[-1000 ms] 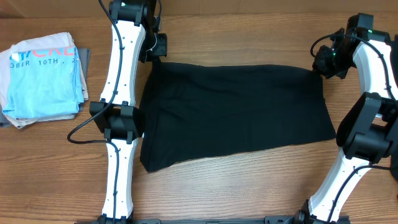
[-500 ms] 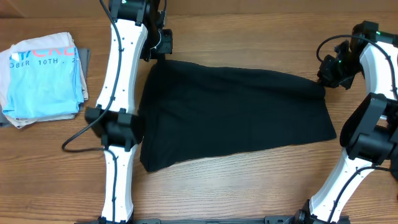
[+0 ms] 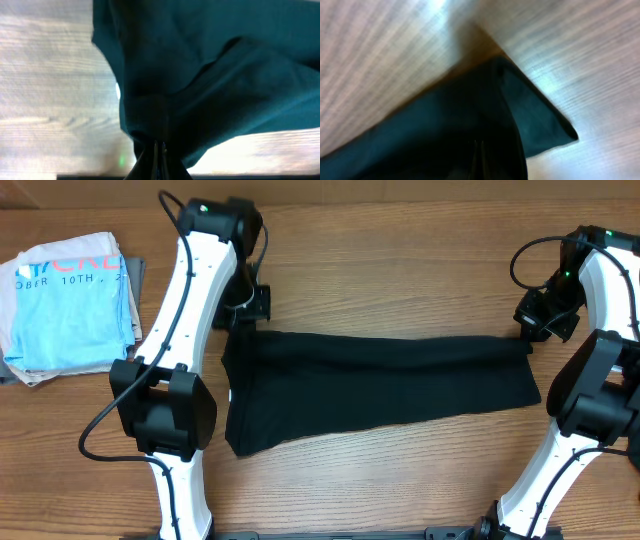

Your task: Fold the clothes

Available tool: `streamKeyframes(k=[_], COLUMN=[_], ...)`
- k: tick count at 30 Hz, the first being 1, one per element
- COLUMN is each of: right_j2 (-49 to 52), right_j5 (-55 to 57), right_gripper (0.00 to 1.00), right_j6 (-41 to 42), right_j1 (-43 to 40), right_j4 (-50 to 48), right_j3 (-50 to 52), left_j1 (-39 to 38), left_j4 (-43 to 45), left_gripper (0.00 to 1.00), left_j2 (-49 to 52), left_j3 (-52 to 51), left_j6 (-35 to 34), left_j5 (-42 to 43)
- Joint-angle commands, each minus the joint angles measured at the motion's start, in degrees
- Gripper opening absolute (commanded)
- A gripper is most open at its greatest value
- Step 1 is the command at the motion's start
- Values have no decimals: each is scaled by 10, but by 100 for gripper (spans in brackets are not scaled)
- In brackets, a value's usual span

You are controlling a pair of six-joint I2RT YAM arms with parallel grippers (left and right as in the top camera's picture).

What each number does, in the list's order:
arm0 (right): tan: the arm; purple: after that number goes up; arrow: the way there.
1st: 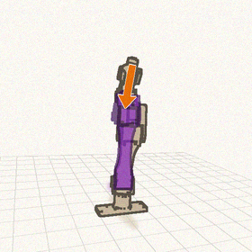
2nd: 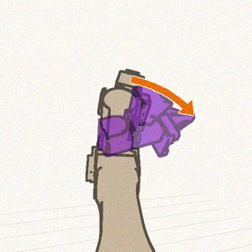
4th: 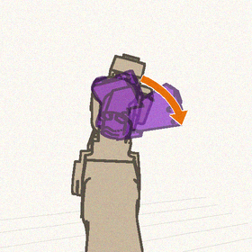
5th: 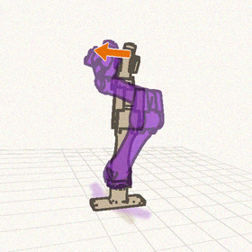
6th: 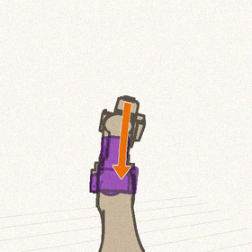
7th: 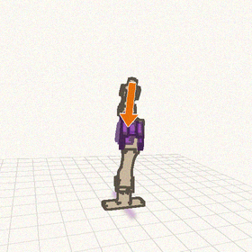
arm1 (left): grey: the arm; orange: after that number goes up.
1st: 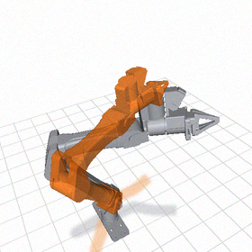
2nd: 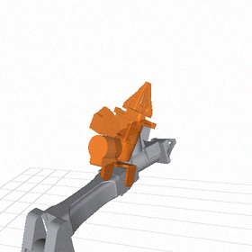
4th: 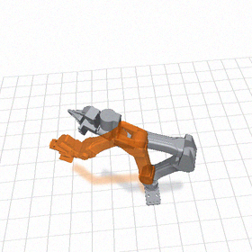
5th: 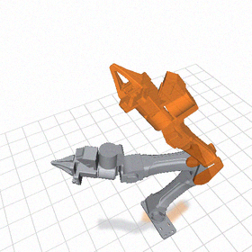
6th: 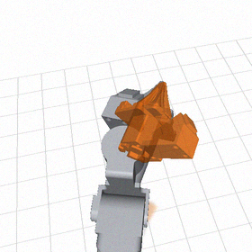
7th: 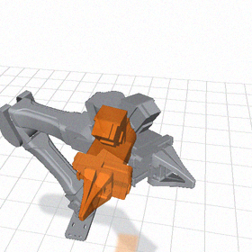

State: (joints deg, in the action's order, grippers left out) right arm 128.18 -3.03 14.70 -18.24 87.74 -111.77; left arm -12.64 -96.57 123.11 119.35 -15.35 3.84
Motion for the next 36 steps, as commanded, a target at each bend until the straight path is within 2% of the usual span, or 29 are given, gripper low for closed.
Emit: streamKeyframes(k=[1,6,25,29,36], right_j2=[-21,-21,-21,-21,-21], right_j5=[33,90,91,143,150], right_gripper=[4,4,4,4,4], right_j6=[24,83,83,139,143], right_j1=[2,2,2,1,1], right_j4=[19,47,-25,-28,-46], right_j3=[-11,2,167,181,181], left_j1=[-2,-6,-12,-12,-12], left_j4=[2,8,93,108,121], left_gripper=[4,4,4,4,4], left_j2=[-28,-28,-28,-28,-28], left_j3=[-49,-109,-293,-326,-366], left_j6=[-16,-23,-23,-22,-20], left_j5=[-14,-8,-10,-10,-10])
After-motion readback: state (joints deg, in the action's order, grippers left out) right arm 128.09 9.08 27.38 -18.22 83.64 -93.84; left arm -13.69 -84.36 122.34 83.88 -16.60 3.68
